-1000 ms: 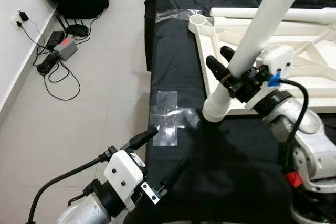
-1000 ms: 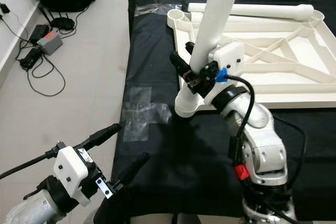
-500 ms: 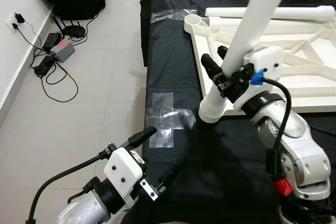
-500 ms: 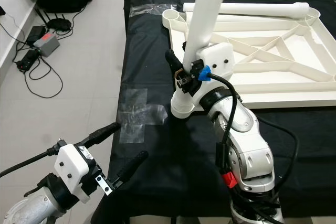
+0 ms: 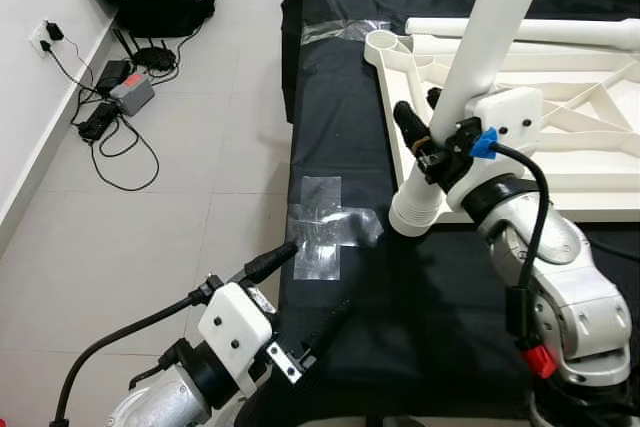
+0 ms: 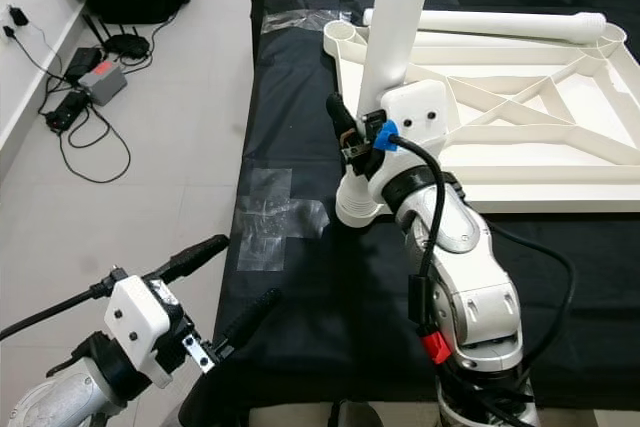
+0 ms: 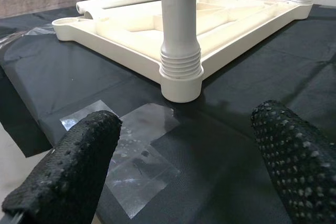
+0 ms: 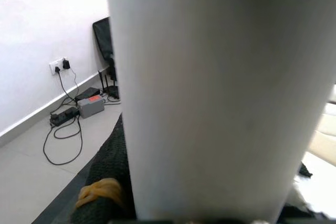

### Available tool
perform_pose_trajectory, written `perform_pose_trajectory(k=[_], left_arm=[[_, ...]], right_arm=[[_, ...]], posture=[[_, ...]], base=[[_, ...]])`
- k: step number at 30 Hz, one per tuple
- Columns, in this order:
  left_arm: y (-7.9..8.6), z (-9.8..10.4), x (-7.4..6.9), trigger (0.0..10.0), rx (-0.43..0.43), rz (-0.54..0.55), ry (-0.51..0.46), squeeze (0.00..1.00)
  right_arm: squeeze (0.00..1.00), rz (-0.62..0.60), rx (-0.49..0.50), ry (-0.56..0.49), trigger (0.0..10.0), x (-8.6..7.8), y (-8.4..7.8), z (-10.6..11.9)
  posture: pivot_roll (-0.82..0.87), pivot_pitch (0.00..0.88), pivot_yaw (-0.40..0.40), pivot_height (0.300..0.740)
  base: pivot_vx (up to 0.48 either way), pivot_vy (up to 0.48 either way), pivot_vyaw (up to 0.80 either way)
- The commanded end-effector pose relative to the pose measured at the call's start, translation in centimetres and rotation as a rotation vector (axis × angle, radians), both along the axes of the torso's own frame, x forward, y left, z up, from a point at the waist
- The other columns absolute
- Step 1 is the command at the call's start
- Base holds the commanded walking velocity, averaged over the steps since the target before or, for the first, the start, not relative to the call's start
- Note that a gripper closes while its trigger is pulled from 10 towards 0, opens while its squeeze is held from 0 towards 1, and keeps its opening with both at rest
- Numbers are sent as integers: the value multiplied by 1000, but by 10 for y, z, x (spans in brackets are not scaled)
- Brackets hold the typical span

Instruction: Building children table

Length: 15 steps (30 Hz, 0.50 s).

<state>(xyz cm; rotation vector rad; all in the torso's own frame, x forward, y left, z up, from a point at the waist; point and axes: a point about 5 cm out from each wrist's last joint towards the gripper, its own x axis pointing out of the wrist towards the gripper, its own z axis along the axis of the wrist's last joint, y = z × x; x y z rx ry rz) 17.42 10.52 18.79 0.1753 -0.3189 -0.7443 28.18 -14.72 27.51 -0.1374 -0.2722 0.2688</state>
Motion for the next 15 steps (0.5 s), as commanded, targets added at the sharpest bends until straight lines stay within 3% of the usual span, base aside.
perform_pose_trajectory(k=[1,7,9,12,13,15], left_arm=[[0,-4,0,10000,8,3,11,0],[6,11,12,10000,-17,47,-40,0],[17,45,35,10000,-77,84,-142,0],[22,63,45,10000,-110,75,-180,0],[25,82,53,10000,-152,34,-208,0],[25,82,53,10000,-152,34,-208,0]], right_arm=[[0,-149,-25,183,10000,10,-20,-33],[0,-155,-22,181,10000,10,-20,-32],[0,-160,-18,179,10000,11,-19,-30],[0,-161,-16,179,10000,11,-19,-29],[0,-162,-13,177,10000,12,-18,-29],[0,-162,-13,177,10000,12,-18,-29]], posture=[[7,302,-13,740],[5,294,-13,740],[6,289,-11,740],[7,285,-8,740],[7,283,-5,740],[7,283,-5,740]], base=[[0,0,0],[0,0,0],[0,0,0],[0,0,0],[0,0,0],[0,0,0]])
